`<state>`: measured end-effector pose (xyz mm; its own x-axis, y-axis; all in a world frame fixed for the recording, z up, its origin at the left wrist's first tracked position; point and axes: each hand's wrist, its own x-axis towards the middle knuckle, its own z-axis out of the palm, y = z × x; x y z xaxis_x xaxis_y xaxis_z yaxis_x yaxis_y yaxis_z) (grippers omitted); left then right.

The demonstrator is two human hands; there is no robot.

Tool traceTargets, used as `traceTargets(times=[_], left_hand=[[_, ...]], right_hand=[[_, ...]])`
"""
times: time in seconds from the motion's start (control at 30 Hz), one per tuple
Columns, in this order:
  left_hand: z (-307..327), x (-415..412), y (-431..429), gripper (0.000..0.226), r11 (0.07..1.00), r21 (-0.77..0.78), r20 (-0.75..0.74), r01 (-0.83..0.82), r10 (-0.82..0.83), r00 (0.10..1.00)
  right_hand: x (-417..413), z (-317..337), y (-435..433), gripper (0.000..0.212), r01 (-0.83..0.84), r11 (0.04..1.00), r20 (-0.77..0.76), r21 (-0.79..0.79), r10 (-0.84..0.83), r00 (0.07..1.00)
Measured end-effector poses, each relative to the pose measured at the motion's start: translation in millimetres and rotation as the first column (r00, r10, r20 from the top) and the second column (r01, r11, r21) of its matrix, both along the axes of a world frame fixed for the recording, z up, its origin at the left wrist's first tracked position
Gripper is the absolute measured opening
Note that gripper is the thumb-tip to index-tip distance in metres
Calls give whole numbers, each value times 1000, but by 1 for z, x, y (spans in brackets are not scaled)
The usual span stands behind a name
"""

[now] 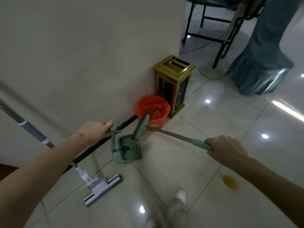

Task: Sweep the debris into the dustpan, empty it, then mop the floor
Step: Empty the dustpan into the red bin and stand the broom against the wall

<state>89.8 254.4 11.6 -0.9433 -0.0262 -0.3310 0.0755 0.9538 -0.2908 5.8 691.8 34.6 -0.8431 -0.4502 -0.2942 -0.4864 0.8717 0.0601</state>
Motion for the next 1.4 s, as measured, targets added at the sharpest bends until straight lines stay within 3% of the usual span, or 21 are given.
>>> traceTargets(times=[0.47,0.67,0.8,0.97,1.17,1.33,1.4], left_hand=[[-62,-116,-28,32,992,-7,156,128,-126,980],[-87,-144,-58,33,992,93,153,91,-104,983],[-85,-157,-69,33,981,92,152,169,-182,971],[-94,-174,-96,30,964,211,171,165,-203,964],[-110,-195,-118,37,940,186,195,286,-320,927],[-119,-209,-131,42,939,143,122,314,-331,936],[-114,-210,-138,45,937,134,60,324,-334,941]], right_hand=[[-129,29,-50,17,-151,983,147,103,135,980],[-148,53,-68,18,-221,962,144,164,198,970],[-148,49,-90,17,-190,963,159,190,160,974],[-140,35,-143,15,-162,955,182,247,118,976],[-134,18,-234,7,-77,958,215,276,17,977],[-142,3,-299,25,42,984,248,170,-84,965],[-146,0,-319,13,58,990,267,132,-91,959]])
